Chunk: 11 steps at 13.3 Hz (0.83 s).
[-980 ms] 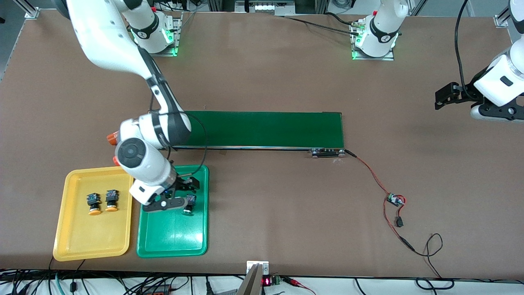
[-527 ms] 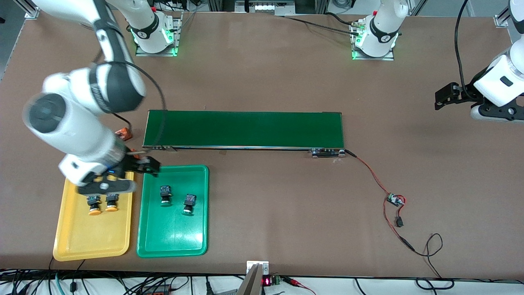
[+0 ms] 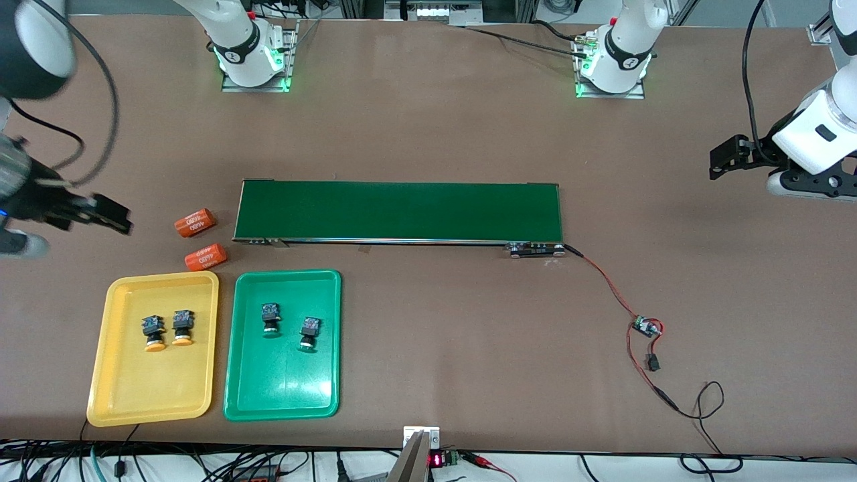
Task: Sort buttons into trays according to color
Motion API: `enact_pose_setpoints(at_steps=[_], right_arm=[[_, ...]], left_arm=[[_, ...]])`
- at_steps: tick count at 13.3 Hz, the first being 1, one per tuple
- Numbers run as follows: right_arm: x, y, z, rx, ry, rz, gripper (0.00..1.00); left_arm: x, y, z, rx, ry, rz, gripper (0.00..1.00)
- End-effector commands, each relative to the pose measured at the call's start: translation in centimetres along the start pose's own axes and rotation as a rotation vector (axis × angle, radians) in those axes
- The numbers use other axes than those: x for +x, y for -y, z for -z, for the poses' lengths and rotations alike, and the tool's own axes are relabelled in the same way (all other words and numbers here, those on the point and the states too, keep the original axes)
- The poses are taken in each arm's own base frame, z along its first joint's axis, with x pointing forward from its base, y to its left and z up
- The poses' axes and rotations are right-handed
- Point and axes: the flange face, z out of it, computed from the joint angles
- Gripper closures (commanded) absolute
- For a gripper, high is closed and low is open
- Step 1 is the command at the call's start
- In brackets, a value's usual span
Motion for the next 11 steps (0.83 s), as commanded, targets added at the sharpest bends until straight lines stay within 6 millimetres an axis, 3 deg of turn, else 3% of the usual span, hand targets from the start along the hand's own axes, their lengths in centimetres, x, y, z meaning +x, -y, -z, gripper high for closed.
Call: enact_pose_setpoints(at_steps=[1,5,9,11], right_arm=[[-2.4,-5.4,0.9,0.002,0.051,0.046,0.00],[-4.7,-4.7,1.8,0.021,0.044,0.035,0.00],[-7.7,-5.2,2.1,0.036,0.005,0.008,0.00],[-8.1,-4.8,2.4,0.036,0.008,0.017,0.00]], left_arm=[[0.2,0.1,0.4,0.023,0.002,-0.011,0.00],[0.3,0.1,0.4,0.023,0.000,-0.011,0.00],[0.2,0.1,0.4,0.023,0.000,-0.011,0.00],[0.2,0.4,0.4,0.023,0.000,-0.006,0.00]])
